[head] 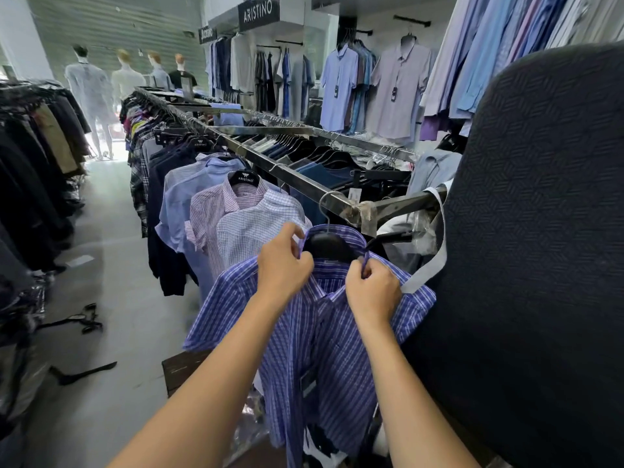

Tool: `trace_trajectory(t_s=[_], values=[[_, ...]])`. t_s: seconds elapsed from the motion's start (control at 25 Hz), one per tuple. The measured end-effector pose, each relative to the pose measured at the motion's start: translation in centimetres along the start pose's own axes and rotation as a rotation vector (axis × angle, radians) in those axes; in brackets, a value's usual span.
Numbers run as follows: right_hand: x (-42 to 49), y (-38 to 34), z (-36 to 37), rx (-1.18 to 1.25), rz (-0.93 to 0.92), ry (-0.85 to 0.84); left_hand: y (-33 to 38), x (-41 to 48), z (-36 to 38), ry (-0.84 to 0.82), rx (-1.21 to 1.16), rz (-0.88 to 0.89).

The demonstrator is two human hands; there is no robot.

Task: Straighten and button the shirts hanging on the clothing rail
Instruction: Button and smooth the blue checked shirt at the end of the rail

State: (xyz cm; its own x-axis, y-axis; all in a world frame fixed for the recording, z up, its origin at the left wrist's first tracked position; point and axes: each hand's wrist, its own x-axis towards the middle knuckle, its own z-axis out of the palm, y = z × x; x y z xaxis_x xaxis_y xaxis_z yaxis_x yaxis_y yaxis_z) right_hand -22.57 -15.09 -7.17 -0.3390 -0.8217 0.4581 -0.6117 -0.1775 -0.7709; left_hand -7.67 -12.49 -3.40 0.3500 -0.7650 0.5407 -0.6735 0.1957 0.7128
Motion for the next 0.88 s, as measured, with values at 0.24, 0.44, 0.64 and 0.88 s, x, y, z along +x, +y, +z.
trace_trajectory(t_s=[0.24, 0.44, 0.64, 0.88], values=[[-0.7, 1.3, 0.0, -0.116, -0.066, -0.165, -1.5, 0.3, 0.8, -0.063, 0.235, 0.016], [-0.2, 1.2, 0.3, -0.303, -0.012, -0.26, -2.1, -0.5, 1.4, -0.254, 0.333, -0.14], [-0.4, 2.9, 2.9, -0.327, 0.231, -0.498, -2.3, -1.3, 2.4, -0.315, 0.271, -0.258], [-0.3, 3.1, 3.3, 0.159, 0.523, -0.595, -2.9, -2.3, 3.3, -0.242, 0.154, -0.372]])
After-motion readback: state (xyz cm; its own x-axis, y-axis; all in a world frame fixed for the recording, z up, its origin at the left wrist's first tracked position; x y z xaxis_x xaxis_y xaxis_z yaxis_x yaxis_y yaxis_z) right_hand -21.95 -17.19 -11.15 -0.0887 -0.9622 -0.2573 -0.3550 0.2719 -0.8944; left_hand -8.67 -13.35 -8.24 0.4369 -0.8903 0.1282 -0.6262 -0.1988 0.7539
